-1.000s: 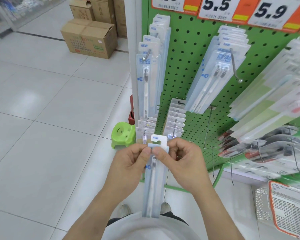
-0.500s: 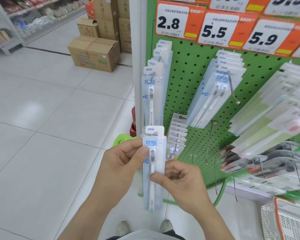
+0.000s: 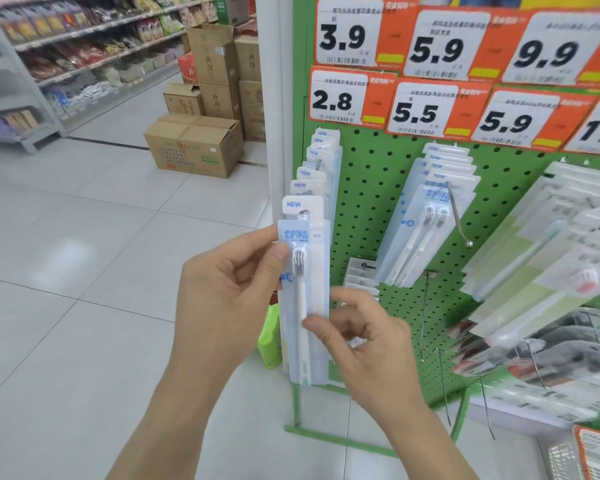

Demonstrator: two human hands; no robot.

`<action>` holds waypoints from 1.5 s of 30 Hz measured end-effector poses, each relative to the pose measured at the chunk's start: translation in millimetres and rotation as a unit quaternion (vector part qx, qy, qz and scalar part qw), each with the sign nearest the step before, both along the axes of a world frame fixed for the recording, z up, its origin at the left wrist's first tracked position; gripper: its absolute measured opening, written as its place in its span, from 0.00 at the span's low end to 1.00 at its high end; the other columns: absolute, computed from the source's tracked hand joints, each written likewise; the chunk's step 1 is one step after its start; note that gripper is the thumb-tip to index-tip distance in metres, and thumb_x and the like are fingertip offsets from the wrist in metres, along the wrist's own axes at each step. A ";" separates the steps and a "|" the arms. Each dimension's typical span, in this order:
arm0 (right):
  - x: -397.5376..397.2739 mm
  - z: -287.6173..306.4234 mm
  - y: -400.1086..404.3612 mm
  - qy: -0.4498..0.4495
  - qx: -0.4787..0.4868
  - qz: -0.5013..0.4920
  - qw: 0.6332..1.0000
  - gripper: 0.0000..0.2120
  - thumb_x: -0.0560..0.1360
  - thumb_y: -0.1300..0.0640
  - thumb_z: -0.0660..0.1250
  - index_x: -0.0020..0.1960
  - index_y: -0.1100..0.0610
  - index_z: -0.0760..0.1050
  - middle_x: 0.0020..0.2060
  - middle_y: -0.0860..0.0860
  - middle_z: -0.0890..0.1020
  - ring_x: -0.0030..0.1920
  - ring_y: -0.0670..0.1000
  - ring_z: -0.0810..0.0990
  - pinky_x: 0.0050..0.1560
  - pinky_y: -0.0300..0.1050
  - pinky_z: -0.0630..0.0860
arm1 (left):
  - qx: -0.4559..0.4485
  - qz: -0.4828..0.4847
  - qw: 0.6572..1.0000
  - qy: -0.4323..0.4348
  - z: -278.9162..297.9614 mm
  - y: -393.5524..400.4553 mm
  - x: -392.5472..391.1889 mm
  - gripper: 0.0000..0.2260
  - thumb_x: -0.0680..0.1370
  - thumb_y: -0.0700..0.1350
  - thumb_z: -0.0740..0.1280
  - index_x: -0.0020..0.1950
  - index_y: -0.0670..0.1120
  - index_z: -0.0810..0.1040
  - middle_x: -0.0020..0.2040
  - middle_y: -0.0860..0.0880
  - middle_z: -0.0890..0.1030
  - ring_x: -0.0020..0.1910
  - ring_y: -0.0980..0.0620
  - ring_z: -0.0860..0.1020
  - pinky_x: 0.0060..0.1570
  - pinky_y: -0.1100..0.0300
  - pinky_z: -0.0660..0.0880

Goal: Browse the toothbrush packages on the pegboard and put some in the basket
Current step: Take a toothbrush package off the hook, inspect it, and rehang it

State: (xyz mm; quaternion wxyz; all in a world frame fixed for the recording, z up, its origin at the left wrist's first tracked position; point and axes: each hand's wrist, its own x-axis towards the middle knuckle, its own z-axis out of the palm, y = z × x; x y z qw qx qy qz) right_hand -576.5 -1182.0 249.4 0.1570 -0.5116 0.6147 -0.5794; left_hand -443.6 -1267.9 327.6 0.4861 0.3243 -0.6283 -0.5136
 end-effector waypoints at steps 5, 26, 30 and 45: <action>6.6 3.0 -2.9 0.021 -0.010 -0.017 1.000 0.31 0.73 0.47 0.73 0.66 0.23 0.64 0.46 0.39 0.79 0.32 0.45 0.81 0.33 0.29 0.70 | 0.006 0.000 0.999 -0.045 -1.9 -14.2 -3.0 0.11 0.80 0.36 0.67 0.54 0.51 0.84 0.42 0.56 0.87 0.39 0.53 0.86 0.38 0.65 0.81; -22.6 51.5 -52.7 0.094 -0.041 -0.132 0.986 0.11 0.85 0.58 0.59 0.65 0.54 0.74 0.55 0.47 0.80 0.57 0.44 0.78 0.59 0.45 0.76 | -0.065 0.042 0.987 -0.141 -4.1 -47.1 -18.5 0.13 0.80 0.41 0.69 0.44 0.59 0.80 0.42 0.61 0.85 0.38 0.50 0.83 0.47 0.44 0.82; -37.0 82.0 -85.4 0.112 -0.053 -0.138 0.983 0.11 0.84 0.61 0.59 0.64 0.58 0.75 0.55 0.49 0.81 0.56 0.45 0.78 0.60 0.44 0.75 | -0.068 0.042 0.986 -0.145 -3.8 -49.5 -17.7 0.11 0.80 0.41 0.69 0.44 0.59 0.79 0.40 0.63 0.84 0.35 0.55 0.82 0.45 0.49 0.82; -57.8 88.2 -121.7 0.127 -0.008 -0.138 0.982 0.08 0.82 0.61 0.62 0.57 0.54 0.78 0.42 0.47 0.80 0.43 0.46 0.77 0.47 0.43 0.73 | -0.092 0.051 0.979 -0.177 0.7 -54.1 -22.4 0.07 0.79 0.44 0.70 0.43 0.55 0.79 0.38 0.57 0.84 0.34 0.60 0.80 0.36 0.70 0.74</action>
